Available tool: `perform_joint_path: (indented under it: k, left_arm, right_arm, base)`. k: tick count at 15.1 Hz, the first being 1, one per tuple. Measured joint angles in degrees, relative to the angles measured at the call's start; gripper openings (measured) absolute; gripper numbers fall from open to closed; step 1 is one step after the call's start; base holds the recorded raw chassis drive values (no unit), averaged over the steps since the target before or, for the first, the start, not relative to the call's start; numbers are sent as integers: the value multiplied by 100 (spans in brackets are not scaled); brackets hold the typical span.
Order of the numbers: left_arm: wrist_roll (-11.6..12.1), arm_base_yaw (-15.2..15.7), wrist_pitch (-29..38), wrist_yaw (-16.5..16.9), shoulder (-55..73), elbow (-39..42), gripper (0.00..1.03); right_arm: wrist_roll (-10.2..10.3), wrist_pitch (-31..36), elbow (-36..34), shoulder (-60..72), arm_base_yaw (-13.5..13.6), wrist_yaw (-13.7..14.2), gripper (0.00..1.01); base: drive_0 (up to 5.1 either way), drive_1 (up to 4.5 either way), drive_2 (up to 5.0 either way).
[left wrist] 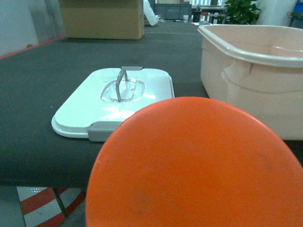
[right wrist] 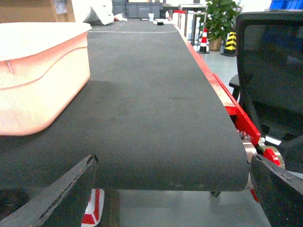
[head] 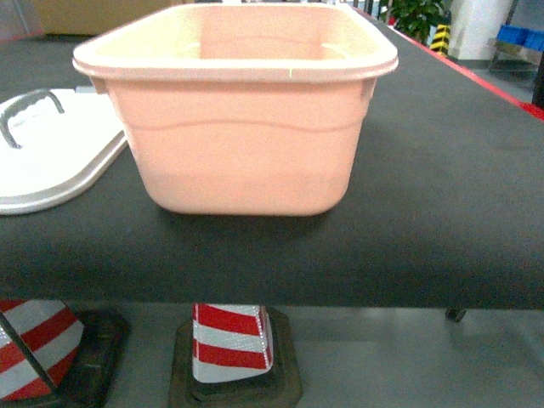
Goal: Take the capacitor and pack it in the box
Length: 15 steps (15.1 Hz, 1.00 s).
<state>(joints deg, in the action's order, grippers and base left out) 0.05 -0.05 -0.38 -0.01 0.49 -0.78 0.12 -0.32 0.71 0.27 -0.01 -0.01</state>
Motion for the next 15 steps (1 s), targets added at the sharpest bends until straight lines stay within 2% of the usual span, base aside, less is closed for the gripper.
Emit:
perform_joint_path:
  k: [15]
  left_arm:
    - [-2, 0, 0, 0, 0, 0, 44]
  right_arm:
    - [2, 0, 0, 0, 0, 0, 98]
  base:
    - [0, 0, 0]
